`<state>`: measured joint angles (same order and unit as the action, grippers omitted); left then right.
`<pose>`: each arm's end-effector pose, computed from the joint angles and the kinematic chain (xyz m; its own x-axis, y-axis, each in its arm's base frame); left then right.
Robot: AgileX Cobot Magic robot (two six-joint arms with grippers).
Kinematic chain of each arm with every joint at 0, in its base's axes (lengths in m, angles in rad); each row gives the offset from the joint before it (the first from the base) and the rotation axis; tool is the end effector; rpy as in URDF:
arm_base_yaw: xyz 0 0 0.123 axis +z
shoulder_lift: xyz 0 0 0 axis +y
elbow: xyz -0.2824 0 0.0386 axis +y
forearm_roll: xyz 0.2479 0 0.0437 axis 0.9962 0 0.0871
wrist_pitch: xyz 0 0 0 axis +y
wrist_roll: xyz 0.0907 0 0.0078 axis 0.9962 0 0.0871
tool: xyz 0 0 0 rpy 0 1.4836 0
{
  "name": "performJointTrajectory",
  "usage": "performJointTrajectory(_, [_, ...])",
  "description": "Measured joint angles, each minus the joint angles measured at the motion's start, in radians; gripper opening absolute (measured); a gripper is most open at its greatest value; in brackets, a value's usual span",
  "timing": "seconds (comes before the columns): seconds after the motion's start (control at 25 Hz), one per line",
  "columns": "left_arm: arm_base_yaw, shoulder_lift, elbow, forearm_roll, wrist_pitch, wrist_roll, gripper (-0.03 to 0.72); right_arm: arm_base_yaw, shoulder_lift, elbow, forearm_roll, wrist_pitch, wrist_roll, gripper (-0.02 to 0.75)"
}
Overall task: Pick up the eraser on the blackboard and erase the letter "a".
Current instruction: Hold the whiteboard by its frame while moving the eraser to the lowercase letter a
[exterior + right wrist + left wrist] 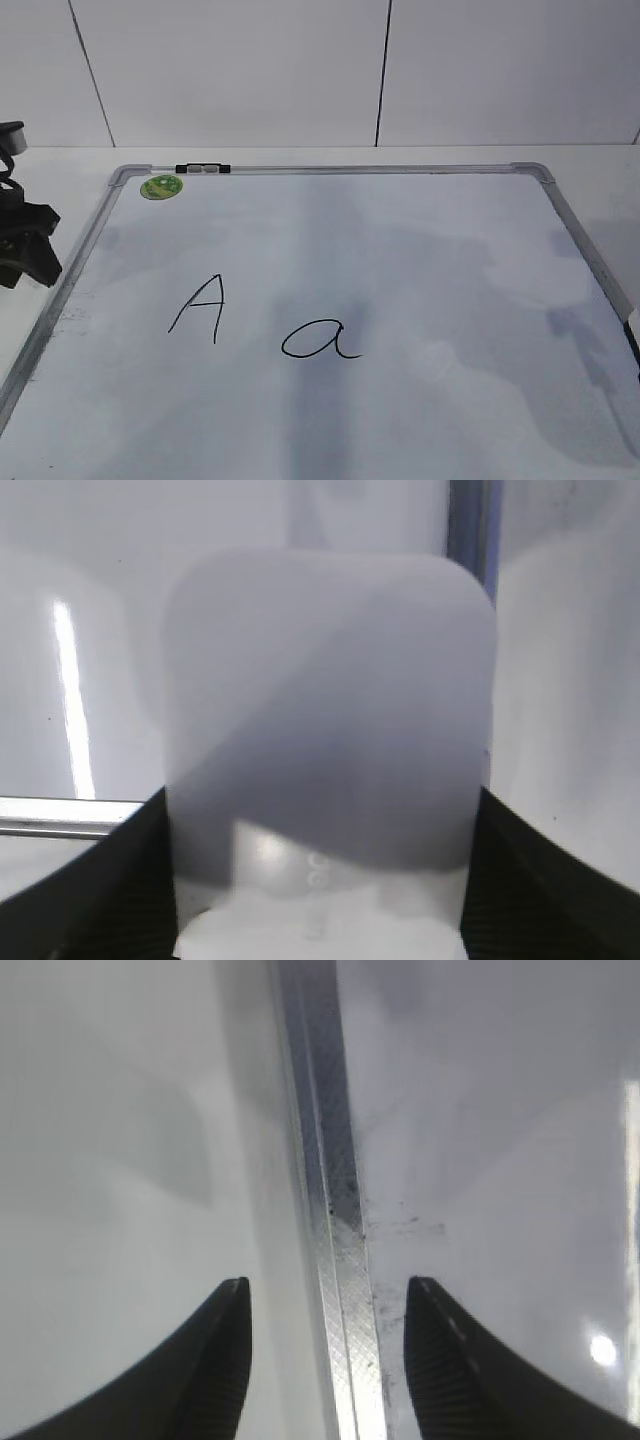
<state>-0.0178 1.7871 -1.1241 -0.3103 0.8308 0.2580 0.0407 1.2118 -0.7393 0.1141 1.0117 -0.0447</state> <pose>0.3367 -0.0266 0.1853 -0.9784 0.0613 -0.1973 0.1038 0.9716 -0.2128 0.1928 0.0167 0.2378 -0.9844 -0.0241 -0.1743 -0.0417 0.9943 0.0978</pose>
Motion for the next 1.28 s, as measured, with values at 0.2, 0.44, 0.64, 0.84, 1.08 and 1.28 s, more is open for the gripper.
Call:
performJointTrajectory(0.2, [0.000,0.048,-0.020,0.000,0.001,0.002,0.373,0.000,0.000,0.000,0.000,0.000,0.000,0.563])
performJointTrajectory(0.44, [0.000,0.094,-0.036,-0.002,0.001,0.004,0.328,0.000,0.000,0.000,0.000,0.000,0.000,0.563])
performJointTrajectory(0.64, [0.000,0.105,-0.036,-0.002,0.001,0.004,0.291,0.000,0.000,0.000,0.000,0.000,0.000,0.563])
performJointTrajectory(0.84, [0.000,0.105,-0.036,-0.002,-0.012,0.004,0.260,0.000,0.000,0.000,0.000,-0.009,0.000,0.563])
performJointTrajectory(1.08, [0.000,0.105,-0.036,-0.004,-0.020,0.004,0.249,0.000,0.000,0.000,0.000,-0.013,0.000,0.563])
performJointTrajectory(1.28, [0.000,0.107,-0.036,-0.018,-0.029,0.004,0.247,0.000,0.000,0.000,0.000,-0.014,0.000,0.563])
